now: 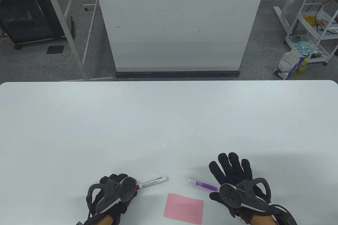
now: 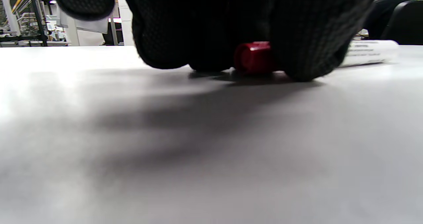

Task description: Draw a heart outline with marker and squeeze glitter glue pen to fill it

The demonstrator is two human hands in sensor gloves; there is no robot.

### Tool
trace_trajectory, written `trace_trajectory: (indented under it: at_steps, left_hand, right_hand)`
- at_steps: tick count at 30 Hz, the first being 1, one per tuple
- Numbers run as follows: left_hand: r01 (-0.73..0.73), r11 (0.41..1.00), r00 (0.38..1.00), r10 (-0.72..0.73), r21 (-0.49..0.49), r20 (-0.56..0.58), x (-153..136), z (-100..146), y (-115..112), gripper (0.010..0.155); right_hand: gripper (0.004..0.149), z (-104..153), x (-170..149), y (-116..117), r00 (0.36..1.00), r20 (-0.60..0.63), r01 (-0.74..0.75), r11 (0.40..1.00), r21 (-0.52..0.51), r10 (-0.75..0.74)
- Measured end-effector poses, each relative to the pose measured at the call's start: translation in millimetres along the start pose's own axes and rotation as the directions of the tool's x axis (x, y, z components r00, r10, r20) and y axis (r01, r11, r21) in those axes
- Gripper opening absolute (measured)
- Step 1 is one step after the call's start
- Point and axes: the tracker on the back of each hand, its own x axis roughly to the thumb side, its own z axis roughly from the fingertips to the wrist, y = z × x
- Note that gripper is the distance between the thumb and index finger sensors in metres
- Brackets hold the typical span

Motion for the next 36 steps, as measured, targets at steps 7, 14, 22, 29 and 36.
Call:
trace_trajectory:
  at_steps: [7,14,22,29,36]
  left_hand:
    - [-0.026,0.995,0.997,0.019,0.093,0.070,8,6,5,0.046]
    - [-0.067,0.983,0.979,0.031,0.174,0.201,37,20,19,0.045]
    - [-0.104,0.963,0.944,0.018,0.248,0.330,73,37,31,0.045]
    - [-0.133,0.961,0.928,0.034,0.244,0.370,81,41,30,0.046]
    - [-0.167,0.963,0.913,0.070,0.210,0.402,81,41,32,0.045]
  right_hand:
    - [0.092,1,13,-3,0.997,0.054,0.064,0.997,-0.033,-0.062]
    - [0.091,1,33,-3,0.979,0.127,0.165,0.986,-0.035,-0.159]
    - [0.086,-2,57,4,0.953,0.212,0.229,0.973,-0.035,-0.217]
    - [0.068,-1,62,7,0.937,0.226,0.286,0.956,-0.059,-0.266]
    - [0.054,-1,58,5,0.911,0.245,0.355,0.933,-0.057,-0.332]
